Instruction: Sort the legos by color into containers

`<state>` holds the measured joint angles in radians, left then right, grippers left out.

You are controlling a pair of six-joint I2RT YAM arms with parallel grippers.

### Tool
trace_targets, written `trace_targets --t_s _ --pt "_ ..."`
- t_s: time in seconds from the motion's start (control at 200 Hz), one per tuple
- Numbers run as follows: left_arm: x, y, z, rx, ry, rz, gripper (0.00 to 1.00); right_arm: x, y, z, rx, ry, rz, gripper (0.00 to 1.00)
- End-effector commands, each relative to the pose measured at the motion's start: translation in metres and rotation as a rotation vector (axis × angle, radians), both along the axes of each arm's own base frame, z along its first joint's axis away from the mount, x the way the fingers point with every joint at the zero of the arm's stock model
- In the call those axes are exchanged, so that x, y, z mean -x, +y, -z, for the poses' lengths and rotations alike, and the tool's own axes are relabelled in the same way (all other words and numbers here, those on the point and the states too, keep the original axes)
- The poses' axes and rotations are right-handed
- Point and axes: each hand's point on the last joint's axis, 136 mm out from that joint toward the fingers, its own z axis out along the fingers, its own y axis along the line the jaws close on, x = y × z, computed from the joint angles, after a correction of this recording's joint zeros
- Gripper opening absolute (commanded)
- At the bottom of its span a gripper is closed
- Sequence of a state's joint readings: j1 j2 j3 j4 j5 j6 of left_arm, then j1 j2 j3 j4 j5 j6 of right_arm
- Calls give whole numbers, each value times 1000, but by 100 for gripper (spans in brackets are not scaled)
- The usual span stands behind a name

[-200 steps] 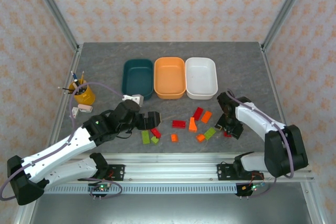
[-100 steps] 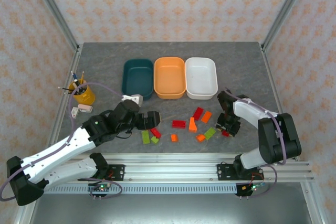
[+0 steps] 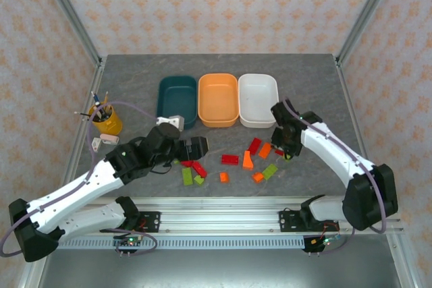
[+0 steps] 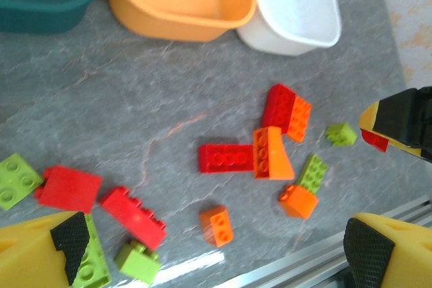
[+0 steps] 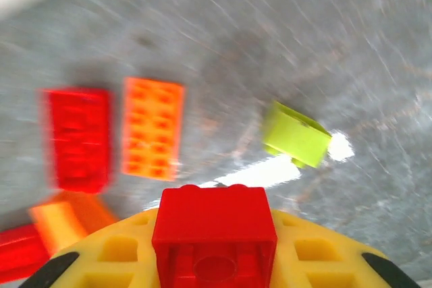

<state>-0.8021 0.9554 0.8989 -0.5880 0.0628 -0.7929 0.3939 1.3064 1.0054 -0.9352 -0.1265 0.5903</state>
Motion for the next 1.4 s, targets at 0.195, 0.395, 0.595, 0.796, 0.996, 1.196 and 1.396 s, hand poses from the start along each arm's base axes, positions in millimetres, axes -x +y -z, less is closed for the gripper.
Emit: trace_targets --t_s 0.195,0.395,0.595,0.796,0.996,1.196,1.396 --pt "-69 11 -38 -6 12 -158 100 -104 46 -41 -7 -98 -84 31" --pt "-114 28 -32 -48 82 -260 100 -176 56 0 13 -37 -71 32" --pt "-140 36 -18 -70 127 -300 100 -213 49 49 39 62 -51 34" --pt "-143 39 -5 -89 170 -315 100 -224 47 63 49 103 -48 51" --pt "-134 47 0 -112 192 -333 99 -231 52 22 35 19 -74 63" --pt "-116 62 4 -155 229 -364 99 -225 60 -50 24 -121 -114 63" --pt "-90 81 5 -206 247 -384 99 -198 73 -129 -7 -291 -181 63"
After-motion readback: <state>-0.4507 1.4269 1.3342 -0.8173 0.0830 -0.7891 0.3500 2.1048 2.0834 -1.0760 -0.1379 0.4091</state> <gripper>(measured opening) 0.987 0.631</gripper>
